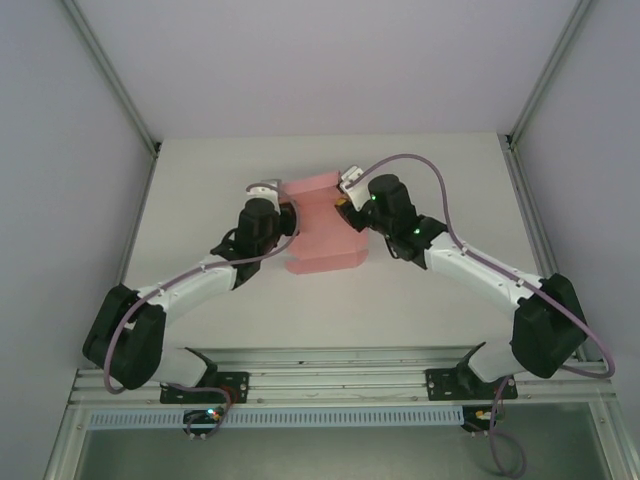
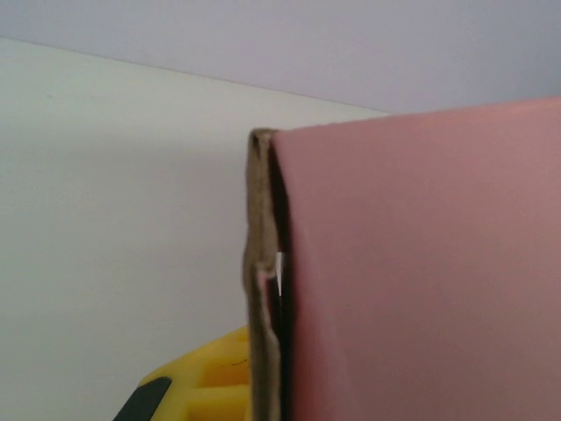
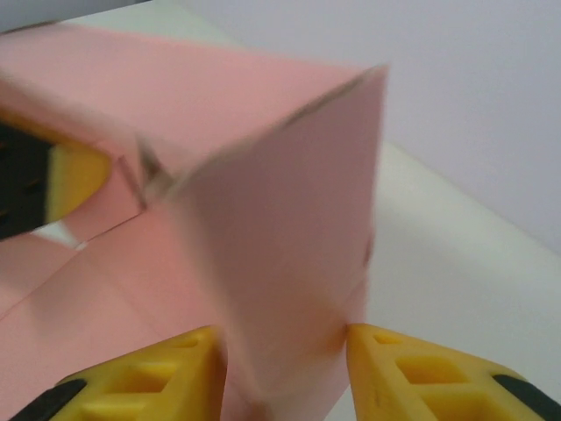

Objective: Assemble paper box

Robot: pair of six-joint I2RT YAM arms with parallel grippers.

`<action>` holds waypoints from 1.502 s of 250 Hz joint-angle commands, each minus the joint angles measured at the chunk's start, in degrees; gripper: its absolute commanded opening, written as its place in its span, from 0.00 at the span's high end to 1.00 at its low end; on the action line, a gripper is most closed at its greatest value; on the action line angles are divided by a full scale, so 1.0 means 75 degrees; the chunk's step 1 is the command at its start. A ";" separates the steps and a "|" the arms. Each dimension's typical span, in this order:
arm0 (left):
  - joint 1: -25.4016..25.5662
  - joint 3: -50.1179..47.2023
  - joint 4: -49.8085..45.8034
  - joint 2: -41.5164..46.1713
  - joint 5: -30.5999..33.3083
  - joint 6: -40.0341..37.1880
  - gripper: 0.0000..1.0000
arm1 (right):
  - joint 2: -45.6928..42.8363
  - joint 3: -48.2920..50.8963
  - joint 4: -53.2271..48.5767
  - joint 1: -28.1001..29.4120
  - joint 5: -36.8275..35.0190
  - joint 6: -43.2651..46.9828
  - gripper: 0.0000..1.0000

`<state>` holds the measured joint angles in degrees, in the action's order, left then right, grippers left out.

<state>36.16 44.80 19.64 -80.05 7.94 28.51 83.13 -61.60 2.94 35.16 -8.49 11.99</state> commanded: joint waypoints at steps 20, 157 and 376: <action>0.0389 0.0267 -0.0134 0.0065 -0.0053 -0.0327 1.00 | 0.0462 0.0017 0.1536 0.0406 -0.2893 -0.0134 0.64; 0.0723 0.1212 -0.3744 0.0181 0.3980 0.1745 1.00 | 0.1529 -0.0538 0.1137 0.0043 -0.6387 -0.0589 1.00; 0.0482 0.1952 -0.3342 -0.0200 0.1802 0.0955 1.00 | -0.0552 0.0597 0.0180 -0.0597 0.1440 -0.0814 0.30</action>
<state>41.47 54.96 -3.14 -79.79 19.29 37.52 83.61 -58.76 7.51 31.66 -10.35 6.07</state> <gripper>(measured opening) 0.078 0.640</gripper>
